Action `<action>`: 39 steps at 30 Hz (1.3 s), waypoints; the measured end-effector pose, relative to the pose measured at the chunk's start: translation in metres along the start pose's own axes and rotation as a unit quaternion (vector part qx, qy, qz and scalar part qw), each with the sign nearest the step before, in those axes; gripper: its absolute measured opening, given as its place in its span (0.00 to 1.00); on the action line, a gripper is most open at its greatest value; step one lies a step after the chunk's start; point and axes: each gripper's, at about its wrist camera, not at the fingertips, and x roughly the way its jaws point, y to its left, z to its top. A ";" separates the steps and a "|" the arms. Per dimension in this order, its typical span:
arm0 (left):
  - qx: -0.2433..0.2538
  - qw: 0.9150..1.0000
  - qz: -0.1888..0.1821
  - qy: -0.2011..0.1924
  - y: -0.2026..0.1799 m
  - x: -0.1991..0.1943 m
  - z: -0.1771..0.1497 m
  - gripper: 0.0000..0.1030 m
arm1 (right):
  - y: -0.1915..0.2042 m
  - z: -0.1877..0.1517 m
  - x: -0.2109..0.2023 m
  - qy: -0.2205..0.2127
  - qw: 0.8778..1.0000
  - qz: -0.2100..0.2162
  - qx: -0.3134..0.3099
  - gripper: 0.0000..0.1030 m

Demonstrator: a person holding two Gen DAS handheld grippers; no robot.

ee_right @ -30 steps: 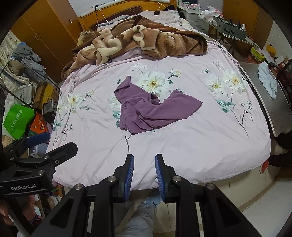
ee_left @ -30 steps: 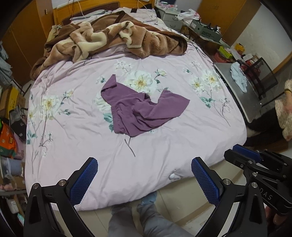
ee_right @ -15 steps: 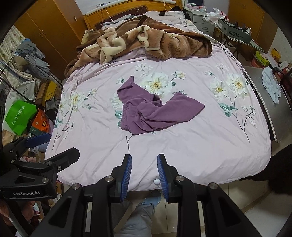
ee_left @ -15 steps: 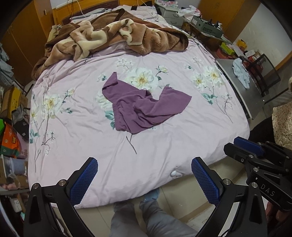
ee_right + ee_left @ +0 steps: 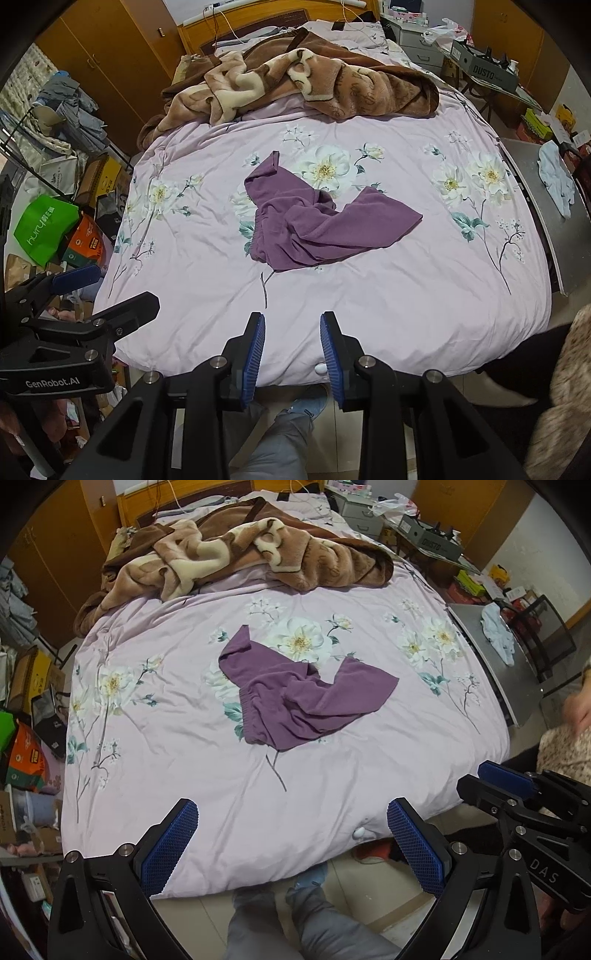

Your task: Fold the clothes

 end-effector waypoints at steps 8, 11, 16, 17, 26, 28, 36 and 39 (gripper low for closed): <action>-0.001 1.000 0.005 0.000 -0.001 0.001 0.000 1.00 | 0.001 0.001 0.001 0.003 1.000 0.001 -0.003 0.31; -0.002 1.000 0.006 0.001 0.000 0.002 0.001 1.00 | 0.002 0.001 0.003 0.005 1.000 0.002 -0.005 0.31; -0.002 1.000 0.013 -0.002 0.000 0.000 0.002 1.00 | 0.002 0.003 0.003 0.006 1.000 0.004 -0.008 0.31; -0.002 1.000 0.015 -0.003 0.000 -0.001 0.002 1.00 | 0.002 0.003 0.003 0.006 1.000 0.004 -0.009 0.31; 0.001 1.000 0.024 -0.004 -0.004 -0.001 0.001 1.00 | 0.001 0.005 0.005 0.011 1.000 0.008 -0.014 0.31; -0.001 1.000 0.025 -0.003 -0.004 0.000 0.002 1.00 | 0.001 0.005 0.006 0.012 1.000 0.009 -0.015 0.31; -0.008 1.000 0.030 0.001 -0.006 0.003 0.000 1.00 | -0.002 0.005 0.010 0.018 1.000 0.012 -0.022 0.31; -0.010 0.999 0.032 0.000 -0.006 0.003 -0.001 1.00 | -0.003 0.005 0.010 0.019 0.999 0.013 -0.024 0.31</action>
